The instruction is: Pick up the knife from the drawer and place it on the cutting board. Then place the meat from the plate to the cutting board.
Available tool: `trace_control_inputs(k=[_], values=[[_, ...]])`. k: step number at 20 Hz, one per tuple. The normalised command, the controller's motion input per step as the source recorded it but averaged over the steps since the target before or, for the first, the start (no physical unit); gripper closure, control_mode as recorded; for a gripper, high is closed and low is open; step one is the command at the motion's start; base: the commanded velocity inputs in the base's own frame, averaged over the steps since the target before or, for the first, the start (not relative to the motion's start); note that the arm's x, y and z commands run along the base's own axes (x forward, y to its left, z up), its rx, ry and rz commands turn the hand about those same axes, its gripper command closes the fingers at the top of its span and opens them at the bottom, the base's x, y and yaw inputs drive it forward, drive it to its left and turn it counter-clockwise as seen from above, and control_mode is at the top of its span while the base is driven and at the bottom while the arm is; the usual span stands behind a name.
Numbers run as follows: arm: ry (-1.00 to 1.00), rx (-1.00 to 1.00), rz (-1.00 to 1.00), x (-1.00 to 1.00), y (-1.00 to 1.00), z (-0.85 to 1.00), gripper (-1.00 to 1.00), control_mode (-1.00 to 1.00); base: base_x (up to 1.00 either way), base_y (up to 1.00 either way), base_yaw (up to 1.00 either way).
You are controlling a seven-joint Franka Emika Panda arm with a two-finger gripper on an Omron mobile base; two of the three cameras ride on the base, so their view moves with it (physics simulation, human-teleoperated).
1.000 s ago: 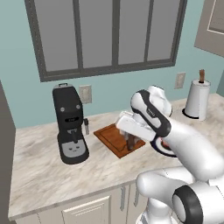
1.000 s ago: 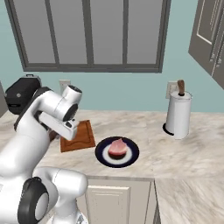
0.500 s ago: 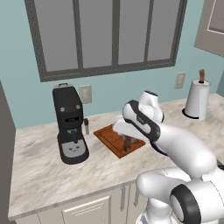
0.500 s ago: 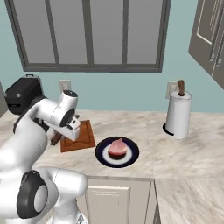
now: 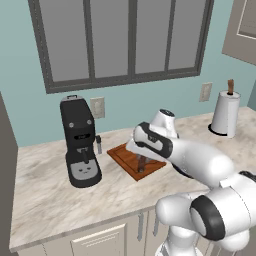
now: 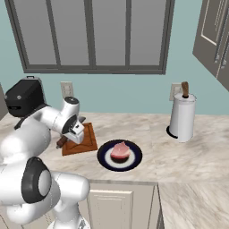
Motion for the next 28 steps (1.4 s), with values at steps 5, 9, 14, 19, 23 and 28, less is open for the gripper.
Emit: trace_control_inputs(k=[5,9,14,19,23,28], values=[[-0.02,-0.02,-0.03,0.45,0.00,-0.23,1.00,-1.00,0.00,0.00,0.00],[0.00,-0.06,0.00,0.47,0.10,-0.19,1.00,-1.00,0.00,0.00,0.00],[0.00,-0.04,0.00,0.21,0.06,-0.09,1.00,-1.00,0.00,0.00,0.00],[0.00,-0.04,0.00,0.19,0.02,-0.16,1.00,-1.00,0.00,0.00,0.00],[0.00,-0.04,0.00,0.23,0.09,-0.25,1.00,-1.00,0.00,0.00,0.00],[0.00,-0.02,0.00,0.26,0.19,-0.21,1.00,-1.00,0.00,0.00,0.00]])
